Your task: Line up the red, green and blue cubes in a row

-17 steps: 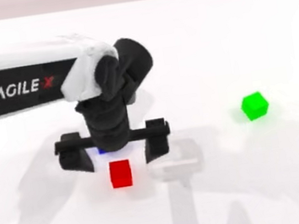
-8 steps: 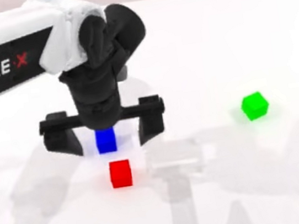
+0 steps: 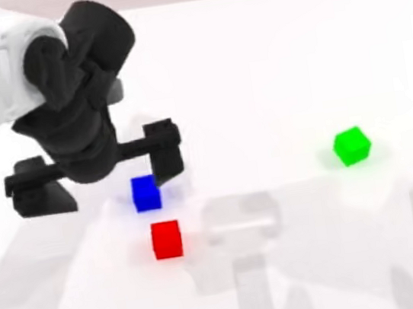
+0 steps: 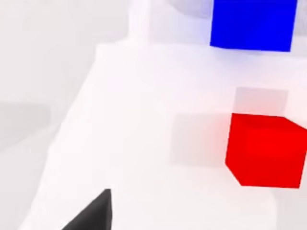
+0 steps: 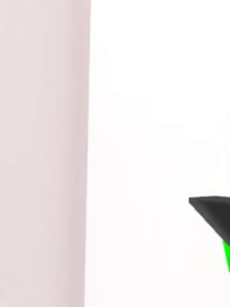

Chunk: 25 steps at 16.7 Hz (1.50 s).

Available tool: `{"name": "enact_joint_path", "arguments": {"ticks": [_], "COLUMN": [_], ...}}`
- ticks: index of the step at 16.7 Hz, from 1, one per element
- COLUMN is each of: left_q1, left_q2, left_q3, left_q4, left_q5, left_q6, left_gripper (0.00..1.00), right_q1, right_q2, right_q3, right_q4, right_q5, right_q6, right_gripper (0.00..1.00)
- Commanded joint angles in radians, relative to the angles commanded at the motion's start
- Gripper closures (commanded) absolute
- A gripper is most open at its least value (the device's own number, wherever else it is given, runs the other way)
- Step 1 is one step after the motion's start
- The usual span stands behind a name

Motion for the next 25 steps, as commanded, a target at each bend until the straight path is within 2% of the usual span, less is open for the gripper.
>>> {"name": "enact_joint_path", "arguments": {"ticks": [6,13,20,25], "left_q1": [0.208,0.426,0.534,0.548], "left_q2": [-0.533,-1.204,-1.600,-1.671], "left_q3": [-0.410,-0.933,-1.217,-1.259], "left_q4": [0.276,0.648,0.928,0.984], "left_q5": [-0.005,0.003,0.029,0.036], "left_q6": [0.089,0.332,0.576,0.631], "left_gripper": [0.00,0.00,0.00,0.00], "right_q1": [0.088,0.202,0.281,0.296], "right_q2": [0.582,1.369,1.840,1.926], "right_q3": [0.472,1.049,1.463,1.543], "right_q4": [-0.318,-0.731,-0.994,-1.038], "right_q5": [0.004,0.007,0.006,0.005], "right_q6": [0.005,0.011,0.018,0.019], "right_gripper": [0.00,0.00,0.00,0.00]}}
